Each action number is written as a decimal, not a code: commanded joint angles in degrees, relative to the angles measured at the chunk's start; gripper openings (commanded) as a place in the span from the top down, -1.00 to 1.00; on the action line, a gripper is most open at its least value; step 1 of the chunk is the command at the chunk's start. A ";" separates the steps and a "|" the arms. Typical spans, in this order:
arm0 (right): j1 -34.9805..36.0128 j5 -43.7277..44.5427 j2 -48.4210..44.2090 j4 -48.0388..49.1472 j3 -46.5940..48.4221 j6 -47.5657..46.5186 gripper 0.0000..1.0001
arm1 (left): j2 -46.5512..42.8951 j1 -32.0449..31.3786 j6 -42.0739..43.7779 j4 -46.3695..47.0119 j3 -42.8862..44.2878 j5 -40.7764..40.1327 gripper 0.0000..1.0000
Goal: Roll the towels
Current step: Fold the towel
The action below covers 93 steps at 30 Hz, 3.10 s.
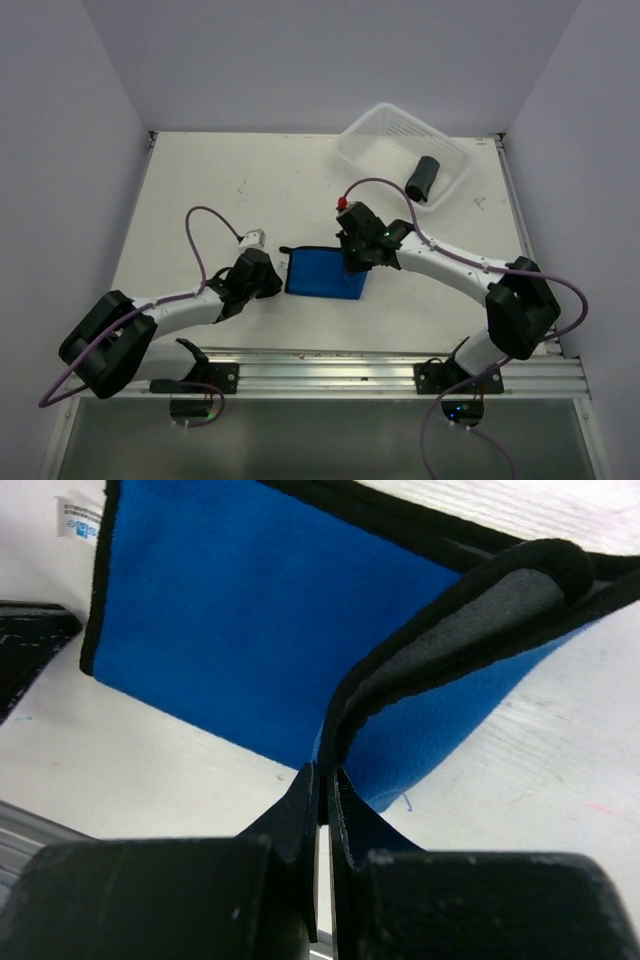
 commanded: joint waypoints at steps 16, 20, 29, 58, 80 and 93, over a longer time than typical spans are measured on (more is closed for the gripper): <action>9.89 -2.05 15.39 4.01 15.19 5.35 1.00 | 1.94 -0.01 -2.03 10.15 -3.43 5.19 0.74; 11.03 -1.96 17.06 3.75 17.21 5.44 1.00 | 1.85 -0.10 -2.04 10.15 -3.86 5.36 0.73; 12.44 -1.17 20.93 3.22 20.81 5.53 1.00 | 1.94 -0.01 -2.03 10.41 -4.13 5.71 0.73; 10.42 9.82 6.44 0.14 6.96 8.78 0.61 | -14.05 -0.10 0.25 -4.43 -1.15 0.88 0.70; 9.36 5.77 9.86 9.03 -3.97 12.47 0.70 | -4.92 -2.20 0.69 8.22 1.94 8.35 0.72; 6.30 7.98 8.45 1.47 6.57 8.78 0.60 | -3.78 -4.75 0.78 11.46 0.27 6.94 0.72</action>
